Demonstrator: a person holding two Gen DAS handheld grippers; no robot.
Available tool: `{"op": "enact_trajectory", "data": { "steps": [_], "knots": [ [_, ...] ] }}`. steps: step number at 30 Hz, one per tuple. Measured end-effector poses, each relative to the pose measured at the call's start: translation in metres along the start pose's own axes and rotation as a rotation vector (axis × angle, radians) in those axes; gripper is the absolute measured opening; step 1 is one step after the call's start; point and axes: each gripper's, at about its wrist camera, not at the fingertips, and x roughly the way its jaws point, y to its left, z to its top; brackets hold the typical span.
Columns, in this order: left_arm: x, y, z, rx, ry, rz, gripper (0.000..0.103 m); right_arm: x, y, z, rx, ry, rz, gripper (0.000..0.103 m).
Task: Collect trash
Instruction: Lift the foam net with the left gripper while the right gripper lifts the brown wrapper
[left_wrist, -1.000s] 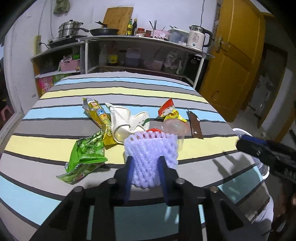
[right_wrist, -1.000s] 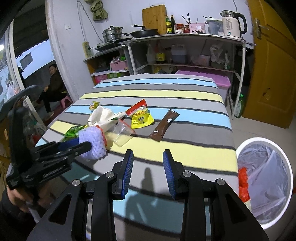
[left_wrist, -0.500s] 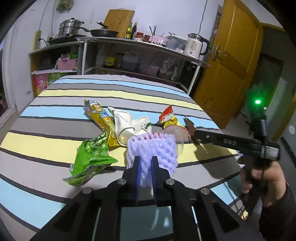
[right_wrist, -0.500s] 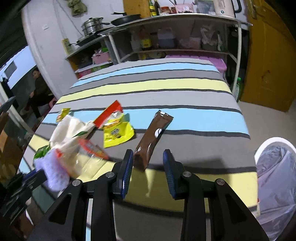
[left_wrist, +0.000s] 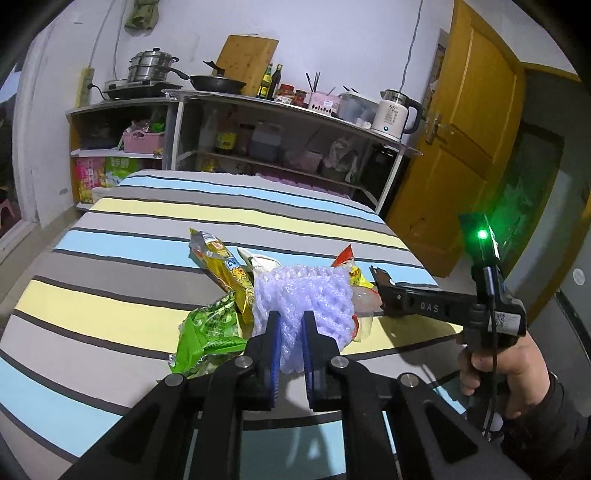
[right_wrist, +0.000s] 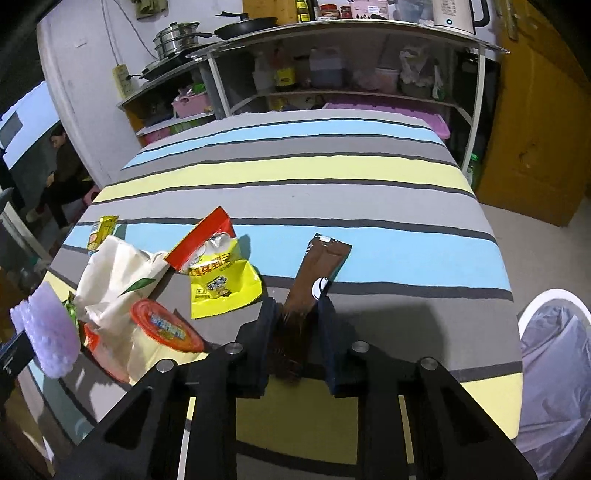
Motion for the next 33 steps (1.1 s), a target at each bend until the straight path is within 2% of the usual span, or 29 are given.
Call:
{"op": "enact_trajectory", "data": {
  "steps": [1, 9, 18, 33],
  "knots": [
    [-0.001, 0.0, 0.0, -0.001, 0.0, 0.002, 0.01, -0.003, -0.001, -0.002, 0.0, -0.004, 0.006, 0.019],
    [-0.005, -0.011, -0.002, 0.008, 0.003, 0.002, 0.01, -0.027, -0.001, -0.024, -0.008, -0.022, 0.036, 0.018],
    [-0.021, -0.03, -0.003, 0.034, -0.021, 0.009, 0.01, -0.075, 0.005, -0.043, -0.022, -0.092, 0.079, 0.018],
    [-0.04, -0.07, -0.005, 0.082, -0.038, -0.026, 0.01, -0.142, 0.003, -0.07, -0.028, -0.192, 0.082, 0.018]
  ]
}}
